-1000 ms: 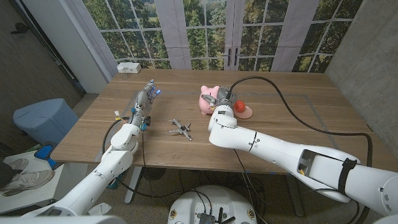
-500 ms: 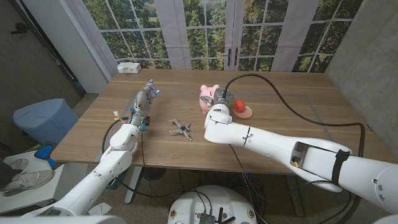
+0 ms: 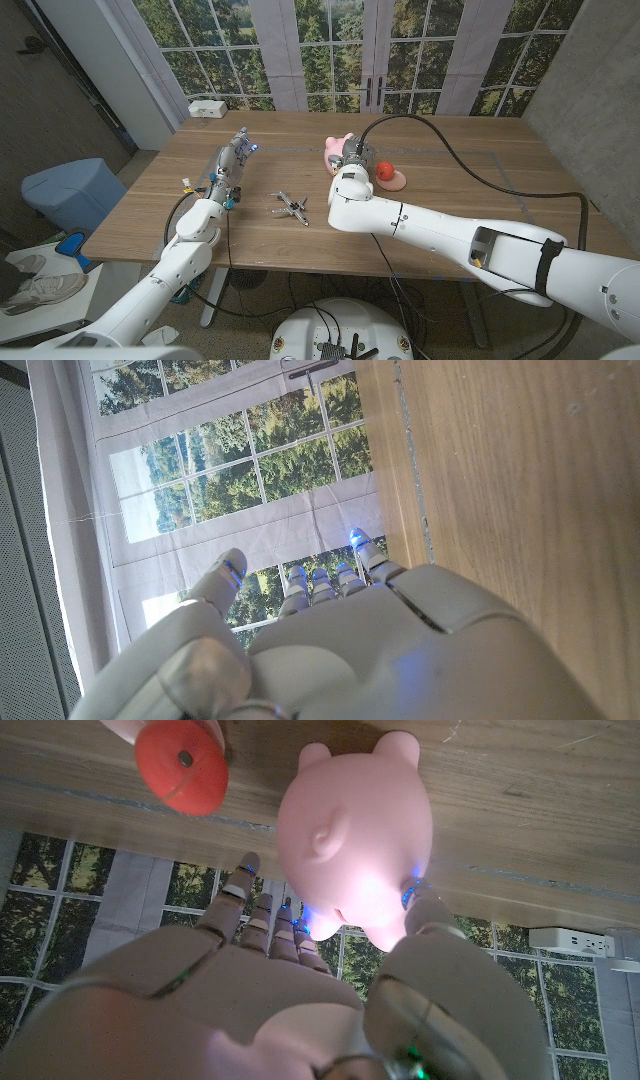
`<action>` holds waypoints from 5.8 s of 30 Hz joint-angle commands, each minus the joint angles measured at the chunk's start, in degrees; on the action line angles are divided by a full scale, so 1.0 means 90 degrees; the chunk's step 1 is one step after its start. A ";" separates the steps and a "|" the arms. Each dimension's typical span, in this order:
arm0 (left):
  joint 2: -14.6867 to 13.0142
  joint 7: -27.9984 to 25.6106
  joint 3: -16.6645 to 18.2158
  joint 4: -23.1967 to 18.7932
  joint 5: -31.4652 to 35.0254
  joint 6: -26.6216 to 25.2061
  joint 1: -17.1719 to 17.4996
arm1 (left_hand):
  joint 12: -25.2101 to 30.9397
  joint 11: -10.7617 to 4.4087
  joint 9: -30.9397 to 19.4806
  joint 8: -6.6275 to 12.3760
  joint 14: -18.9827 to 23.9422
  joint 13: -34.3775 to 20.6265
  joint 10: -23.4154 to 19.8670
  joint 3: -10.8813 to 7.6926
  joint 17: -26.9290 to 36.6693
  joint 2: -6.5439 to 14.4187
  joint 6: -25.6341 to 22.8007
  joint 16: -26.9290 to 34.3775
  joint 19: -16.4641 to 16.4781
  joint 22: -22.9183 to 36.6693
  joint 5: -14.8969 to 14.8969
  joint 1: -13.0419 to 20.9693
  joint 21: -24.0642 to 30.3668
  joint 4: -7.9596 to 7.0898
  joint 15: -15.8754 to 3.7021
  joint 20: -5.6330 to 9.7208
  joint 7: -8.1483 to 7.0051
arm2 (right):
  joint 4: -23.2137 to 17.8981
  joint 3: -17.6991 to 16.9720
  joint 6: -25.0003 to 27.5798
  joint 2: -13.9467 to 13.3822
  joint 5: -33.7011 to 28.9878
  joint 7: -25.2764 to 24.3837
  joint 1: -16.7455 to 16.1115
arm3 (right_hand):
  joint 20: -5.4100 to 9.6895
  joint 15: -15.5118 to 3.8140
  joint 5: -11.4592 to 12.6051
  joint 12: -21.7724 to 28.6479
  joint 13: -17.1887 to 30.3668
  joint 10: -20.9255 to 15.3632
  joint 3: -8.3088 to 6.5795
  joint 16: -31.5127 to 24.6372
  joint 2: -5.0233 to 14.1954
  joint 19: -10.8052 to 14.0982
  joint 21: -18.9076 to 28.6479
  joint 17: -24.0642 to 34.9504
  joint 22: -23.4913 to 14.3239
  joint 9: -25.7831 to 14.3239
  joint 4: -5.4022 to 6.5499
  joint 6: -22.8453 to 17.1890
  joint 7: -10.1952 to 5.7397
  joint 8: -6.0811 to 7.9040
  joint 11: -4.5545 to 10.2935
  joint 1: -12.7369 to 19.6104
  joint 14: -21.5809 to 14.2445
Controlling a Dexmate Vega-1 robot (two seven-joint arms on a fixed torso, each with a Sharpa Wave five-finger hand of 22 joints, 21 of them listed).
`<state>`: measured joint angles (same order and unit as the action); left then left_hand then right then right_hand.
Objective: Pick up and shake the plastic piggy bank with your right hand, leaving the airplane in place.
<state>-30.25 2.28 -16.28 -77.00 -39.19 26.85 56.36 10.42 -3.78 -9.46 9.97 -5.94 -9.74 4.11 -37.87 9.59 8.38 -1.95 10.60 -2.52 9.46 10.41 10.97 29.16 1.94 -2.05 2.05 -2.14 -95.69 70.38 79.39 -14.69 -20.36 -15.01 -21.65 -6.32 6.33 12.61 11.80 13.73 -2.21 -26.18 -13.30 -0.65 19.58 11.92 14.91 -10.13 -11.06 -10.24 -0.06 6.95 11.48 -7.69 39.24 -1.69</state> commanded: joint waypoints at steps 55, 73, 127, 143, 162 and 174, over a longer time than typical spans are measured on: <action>-0.0011 -0.0232 -0.0013 -0.0123 0.0094 -0.0164 -0.0057 | 0.0049 0.0045 -0.0034 0.0024 0.0069 -0.0031 0.0037 0.0021 0.0005 0.0088 0.0016 -0.0023 0.0193 0.0018 -0.0018 0.0222 -0.0202 0.0413 -0.0084 0.0098 0.0063 | 0.2386 0.1056 -0.0763 0.0609 0.1123 0.0160 0.1323 | 0.0919 -0.2110 -0.0045 0.2806 0.2099 -0.6139 0.0326 -0.4496 0.0805 0.2149 0.2522 0.4381 -0.1192 -0.0306 0.0030 -0.5743 -0.1083 0.2593 0.1712 0.2412 -0.5166; -0.0002 -0.0173 -0.0036 -0.0064 0.0100 -0.0153 -0.0127 | 0.0051 0.0038 -0.0034 0.0024 0.0069 -0.0031 0.0033 0.0046 0.0007 0.0085 0.0020 -0.0024 0.0214 0.0021 -0.0029 0.0237 -0.0255 0.0479 -0.0090 0.0087 0.0051 | 0.1043 0.0271 -0.1866 -0.0359 0.0635 -0.0789 0.0461 | 0.0898 -0.2103 0.0026 0.3105 0.2610 -0.6458 0.0049 -0.4523 0.0673 0.2028 0.2862 0.4923 -0.1256 -0.0358 0.0007 -0.5991 -0.0785 0.2771 0.1694 0.2824 -0.5603; -0.0038 -0.0303 -0.0063 -0.0197 0.0255 -0.0172 -0.0186 | 0.0051 0.0027 -0.0035 0.0024 0.0064 -0.0031 0.0041 0.0142 0.0010 0.0067 0.0042 -0.0026 0.0270 0.0027 -0.0048 0.0247 -0.0416 0.0622 -0.0076 0.0060 0.0032 | 0.0290 -0.2326 -0.4640 -0.0743 -0.0418 -0.2426 -0.1619 | 0.0870 -0.2112 0.0267 0.3371 0.3324 -0.6440 -0.0308 -0.4371 0.0549 0.1880 0.3345 0.5880 -0.1152 -0.0904 0.0045 -0.5890 -0.0620 0.2985 0.1614 0.2847 -0.5773; -0.0053 -0.0338 -0.0066 -0.0242 0.0286 -0.0197 -0.0196 | 0.0049 0.0037 -0.0034 0.0025 0.0069 -0.0031 0.0046 0.0172 0.0010 0.0066 0.0042 -0.0026 0.0286 0.0028 -0.0050 0.0243 -0.0465 0.0649 -0.0076 0.0058 0.0033 | 0.0189 -0.3014 -0.5161 -0.0722 0.0075 -0.2677 -0.1928 | 0.0883 -0.2110 0.0298 0.3358 0.3396 -0.6409 -0.0395 -0.4317 0.0527 0.1830 0.3468 0.6038 -0.1102 -0.0960 0.0053 -0.5853 -0.0614 0.2970 0.1615 0.2814 -0.5797; -0.0062 -0.0415 -0.0085 -0.0339 0.0352 -0.0220 -0.0182 | 0.0049 0.0036 -0.0034 0.0026 0.0063 -0.0031 0.0046 0.0206 0.0011 0.0068 0.0041 -0.0028 0.0305 0.0030 -0.0050 0.0238 -0.0523 0.0672 -0.0079 0.0050 0.0029 | 0.0023 -0.3893 -0.6126 -0.0802 0.1163 -0.2817 -0.2383 | 0.0881 -0.2113 0.0336 0.3323 0.3401 -0.6433 -0.0487 -0.4264 0.0496 0.1758 0.3611 0.6116 -0.1039 -0.0982 0.0046 -0.5863 -0.0590 0.2937 0.1592 0.2787 -0.5806; -0.0090 -0.0544 -0.0093 -0.0514 0.0433 -0.0269 -0.0103 | 0.0050 0.0036 -0.0034 0.0025 0.0061 -0.0030 0.0044 0.0223 0.0011 0.0074 0.0043 -0.0029 0.0321 0.0031 -0.0049 0.0237 -0.0556 0.0683 -0.0078 0.0051 0.0025 | 0.0259 -0.4363 -0.7006 -0.0689 0.1530 -0.3490 -0.2662 | 0.0876 -0.2110 0.0358 0.3306 0.3426 -0.6424 -0.0512 -0.4286 0.0483 0.1711 0.3697 0.6145 -0.1000 -0.1002 0.0050 -0.5861 -0.0593 0.2916 0.1559 0.2762 -0.5842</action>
<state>-30.83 -1.69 -17.01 -80.33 -35.88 24.77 54.83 10.42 -3.78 -9.46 9.97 -5.52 -9.73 4.11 -35.65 9.62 8.98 -1.64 10.38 -0.14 9.45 10.14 12.62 24.49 7.78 -2.04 1.77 -1.83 -95.22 35.15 23.59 -21.73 -10.10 -41.54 -43.33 -0.11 6.13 15.29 41.24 27.40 -42.18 -19.33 -51.68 -16.89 36.88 44.61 69.94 -19.13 -13.68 -9.71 -36.24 12.39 36.95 -10.93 43.44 -42.82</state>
